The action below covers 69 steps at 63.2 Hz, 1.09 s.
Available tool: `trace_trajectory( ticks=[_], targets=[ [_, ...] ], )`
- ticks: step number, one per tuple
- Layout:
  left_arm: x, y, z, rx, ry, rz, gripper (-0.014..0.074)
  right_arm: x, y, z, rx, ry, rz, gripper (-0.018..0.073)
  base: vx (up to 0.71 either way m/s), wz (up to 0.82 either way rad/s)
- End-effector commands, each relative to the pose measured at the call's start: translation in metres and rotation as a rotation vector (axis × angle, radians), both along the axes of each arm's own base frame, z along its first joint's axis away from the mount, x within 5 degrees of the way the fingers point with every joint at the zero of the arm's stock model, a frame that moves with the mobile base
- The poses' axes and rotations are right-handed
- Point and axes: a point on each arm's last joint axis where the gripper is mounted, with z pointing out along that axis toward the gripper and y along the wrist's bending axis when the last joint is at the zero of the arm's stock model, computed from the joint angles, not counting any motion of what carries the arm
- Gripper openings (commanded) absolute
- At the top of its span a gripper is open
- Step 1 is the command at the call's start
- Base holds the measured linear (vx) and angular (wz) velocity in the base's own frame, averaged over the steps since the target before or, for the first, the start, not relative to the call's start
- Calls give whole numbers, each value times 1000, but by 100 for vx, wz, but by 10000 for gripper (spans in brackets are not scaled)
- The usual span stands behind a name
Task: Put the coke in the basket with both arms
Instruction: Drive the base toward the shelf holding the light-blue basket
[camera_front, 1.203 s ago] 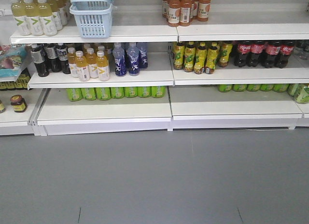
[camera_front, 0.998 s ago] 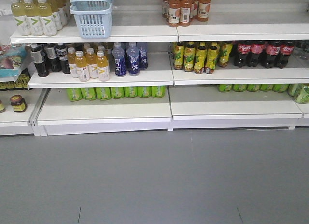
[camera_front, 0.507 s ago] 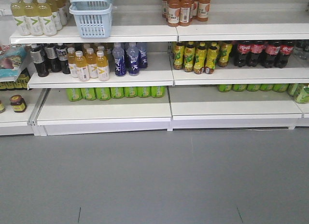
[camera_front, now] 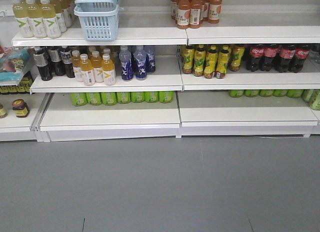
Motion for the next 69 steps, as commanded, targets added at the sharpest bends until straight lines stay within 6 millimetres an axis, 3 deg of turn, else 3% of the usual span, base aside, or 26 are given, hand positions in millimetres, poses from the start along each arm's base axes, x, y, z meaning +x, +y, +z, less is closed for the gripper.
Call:
trace_trajectory(
  ticks=[1, 69],
  targets=[
    [0, 0, 5, -16, -79, -5, -6, 0, 2, 1, -21, -57, 15, -5, 10, 5],
    [0, 0, 5, -16, -79, -5, -6, 0, 2, 1, -21, -57, 15, -5, 18, 5]
  ],
)
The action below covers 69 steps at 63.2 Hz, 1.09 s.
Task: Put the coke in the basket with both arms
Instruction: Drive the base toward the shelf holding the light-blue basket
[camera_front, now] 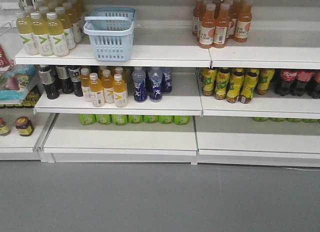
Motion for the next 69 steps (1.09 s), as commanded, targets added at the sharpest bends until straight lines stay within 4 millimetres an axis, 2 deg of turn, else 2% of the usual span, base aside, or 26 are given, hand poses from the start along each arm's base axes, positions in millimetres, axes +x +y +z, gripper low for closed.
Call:
trace_trajectory(
  ticks=[1, 69],
  targets=[
    [0, 0, 5, -16, -79, -5, -6, 0, 2, 1, -21, -57, 15, -5, 22, -2],
    [0, 0, 5, -16, -79, -5, -6, 0, 2, 1, -21, -57, 15, -5, 22, -1]
  ],
)
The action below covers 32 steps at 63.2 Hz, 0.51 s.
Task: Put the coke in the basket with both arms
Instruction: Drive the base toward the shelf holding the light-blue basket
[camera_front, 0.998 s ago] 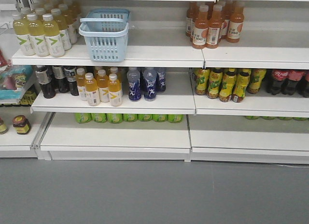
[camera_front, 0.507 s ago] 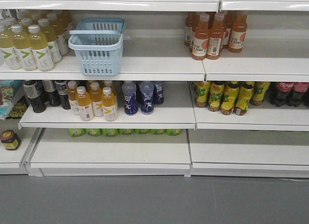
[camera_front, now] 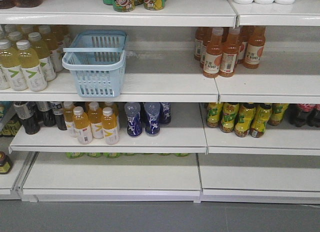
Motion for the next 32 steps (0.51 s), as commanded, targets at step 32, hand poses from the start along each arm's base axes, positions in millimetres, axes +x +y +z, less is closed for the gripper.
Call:
trace_trajectory(
  ticks=[32],
  targets=[
    [0, 0, 5, -16, -79, -5, -6, 0, 2, 1, -21, -57, 15, -5, 20, -1]
  ],
)
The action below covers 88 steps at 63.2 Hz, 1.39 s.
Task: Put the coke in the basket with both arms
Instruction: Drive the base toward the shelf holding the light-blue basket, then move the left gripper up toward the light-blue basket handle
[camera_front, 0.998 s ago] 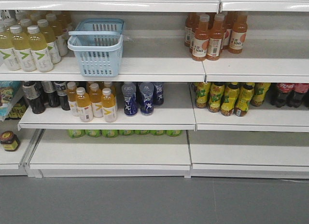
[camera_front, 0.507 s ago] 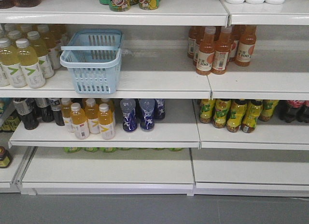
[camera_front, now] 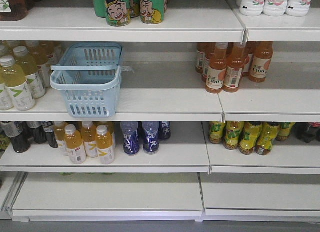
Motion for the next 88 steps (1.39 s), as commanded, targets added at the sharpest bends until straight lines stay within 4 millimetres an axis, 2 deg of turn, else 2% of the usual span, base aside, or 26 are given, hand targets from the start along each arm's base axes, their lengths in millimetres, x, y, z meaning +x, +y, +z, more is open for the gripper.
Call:
trace_trajectory(
  ticks=[1, 88],
  targets=[
    [0, 0, 5, -16, -79, -5, -6, 0, 2, 1, -21, -57, 15, -5, 17, -3],
    [0, 0, 5, -16, -78, -5, -6, 0, 2, 1, -21, -57, 15, -5, 6, -2]
  ],
)
